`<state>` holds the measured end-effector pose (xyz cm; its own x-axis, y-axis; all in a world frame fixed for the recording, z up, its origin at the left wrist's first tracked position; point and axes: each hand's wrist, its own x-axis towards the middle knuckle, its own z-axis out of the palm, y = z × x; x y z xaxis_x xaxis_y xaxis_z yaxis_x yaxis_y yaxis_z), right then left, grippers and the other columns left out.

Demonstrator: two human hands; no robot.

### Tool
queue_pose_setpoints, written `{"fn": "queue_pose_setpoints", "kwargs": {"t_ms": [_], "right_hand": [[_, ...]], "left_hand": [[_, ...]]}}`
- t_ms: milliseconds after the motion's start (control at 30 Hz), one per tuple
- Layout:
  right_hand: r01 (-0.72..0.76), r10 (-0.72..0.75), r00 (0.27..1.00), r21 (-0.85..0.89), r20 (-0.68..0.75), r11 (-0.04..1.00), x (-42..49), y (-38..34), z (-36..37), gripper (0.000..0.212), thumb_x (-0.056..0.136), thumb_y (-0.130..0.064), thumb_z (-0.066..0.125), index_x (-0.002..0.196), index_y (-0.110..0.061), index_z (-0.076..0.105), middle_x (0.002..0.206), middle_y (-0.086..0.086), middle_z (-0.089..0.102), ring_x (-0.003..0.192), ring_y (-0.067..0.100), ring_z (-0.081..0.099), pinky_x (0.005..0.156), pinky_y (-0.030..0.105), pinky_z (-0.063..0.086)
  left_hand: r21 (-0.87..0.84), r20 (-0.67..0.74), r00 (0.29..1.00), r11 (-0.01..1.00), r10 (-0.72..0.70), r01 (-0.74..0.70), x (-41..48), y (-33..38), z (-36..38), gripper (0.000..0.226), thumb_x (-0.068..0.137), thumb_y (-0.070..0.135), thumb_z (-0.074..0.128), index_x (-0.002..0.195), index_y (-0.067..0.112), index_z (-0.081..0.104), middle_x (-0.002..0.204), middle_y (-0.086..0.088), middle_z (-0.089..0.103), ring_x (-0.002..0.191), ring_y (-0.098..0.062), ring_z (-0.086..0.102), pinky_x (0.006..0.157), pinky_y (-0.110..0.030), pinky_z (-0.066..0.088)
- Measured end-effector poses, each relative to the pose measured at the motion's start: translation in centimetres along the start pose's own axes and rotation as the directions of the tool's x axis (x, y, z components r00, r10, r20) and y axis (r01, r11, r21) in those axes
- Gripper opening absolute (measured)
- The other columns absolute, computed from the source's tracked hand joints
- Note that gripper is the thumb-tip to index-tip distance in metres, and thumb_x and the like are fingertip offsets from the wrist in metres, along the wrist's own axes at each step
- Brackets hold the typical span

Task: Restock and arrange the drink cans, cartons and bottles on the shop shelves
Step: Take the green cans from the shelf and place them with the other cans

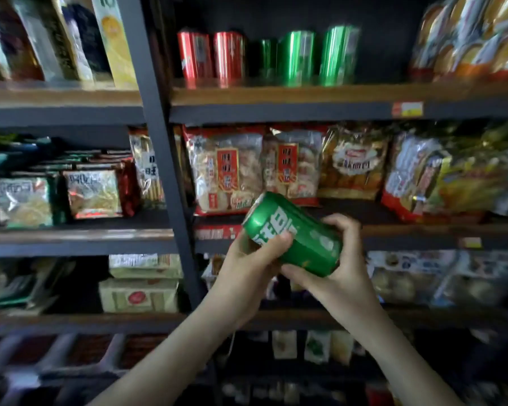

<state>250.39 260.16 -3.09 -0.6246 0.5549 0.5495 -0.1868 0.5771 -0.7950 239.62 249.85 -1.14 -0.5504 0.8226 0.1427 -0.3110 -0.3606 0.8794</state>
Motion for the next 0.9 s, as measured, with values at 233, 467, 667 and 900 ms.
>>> {"fn": "queue_pose_setpoints", "kwargs": {"t_ms": [233, 467, 667, 900], "right_hand": [[0.065, 0.004, 0.94, -0.189, 0.341, 0.98, -4.9, 0.9, -1.7, 0.074, 0.091, -0.039, 0.063, 0.142, -0.063, 0.015, 0.152, -0.036, 0.011, 0.143, -0.009, 0.009, 0.112, 0.011, 0.019], [0.225, -0.084, 0.935, -0.395, 0.344, 0.891, -5.5, 1.0, -0.8, 0.047, 0.094, -0.046, 0.048, 0.138, -0.054, 0.034, 0.153, -0.028, 0.011, 0.145, 0.0, 0.013, 0.113, 0.02, 0.028], [0.155, -0.084, 0.969, -0.312, 0.231, 0.937, -6.3, 1.4, -0.3, 0.057, 0.089, -0.035, 0.063, 0.14, -0.044, 0.038, 0.146, -0.028, 0.028, 0.141, 0.002, 0.026, 0.109, 0.012, 0.027], [0.159, -0.151, 0.987, -0.337, 0.052, 0.928, -7.0, 2.1, 0.3, 0.05, 0.087, -0.031, 0.068, 0.132, -0.028, 0.049, 0.14, -0.027, 0.041, 0.135, 0.002, 0.039, 0.109, 0.018, 0.033]], "left_hand": [[0.794, 0.204, 0.963, 0.546, 0.176, -0.268, -2.5, -3.1, -3.8, 0.068, 0.069, 0.028, 0.087, 0.12, 0.043, 0.045, 0.105, 0.024, 0.066, 0.102, 0.009, 0.061, 0.085, -0.014, 0.051], [0.822, 0.378, 0.91, 0.391, 0.169, -0.414, -2.1, -4.4, -5.2, 0.08, 0.074, 0.042, 0.076, 0.142, 0.025, 0.038, 0.119, 0.005, 0.065, 0.104, -0.005, 0.064, 0.086, -0.023, 0.054], [0.788, 0.456, 0.871, 0.371, 0.183, -0.491, -1.8, -4.9, -5.9, 0.075, 0.072, 0.05, 0.069, 0.137, 0.039, 0.032, 0.121, 0.01, 0.062, 0.108, -0.006, 0.062, 0.088, -0.022, 0.052], [0.776, 0.386, 0.906, 0.47, 0.174, -0.42, -1.8, -5.0, -5.8, 0.078, 0.068, 0.028, 0.087, 0.134, 0.023, 0.045, 0.113, 0.028, 0.055, 0.104, 0.019, 0.053, 0.083, -0.001, 0.041]]}}
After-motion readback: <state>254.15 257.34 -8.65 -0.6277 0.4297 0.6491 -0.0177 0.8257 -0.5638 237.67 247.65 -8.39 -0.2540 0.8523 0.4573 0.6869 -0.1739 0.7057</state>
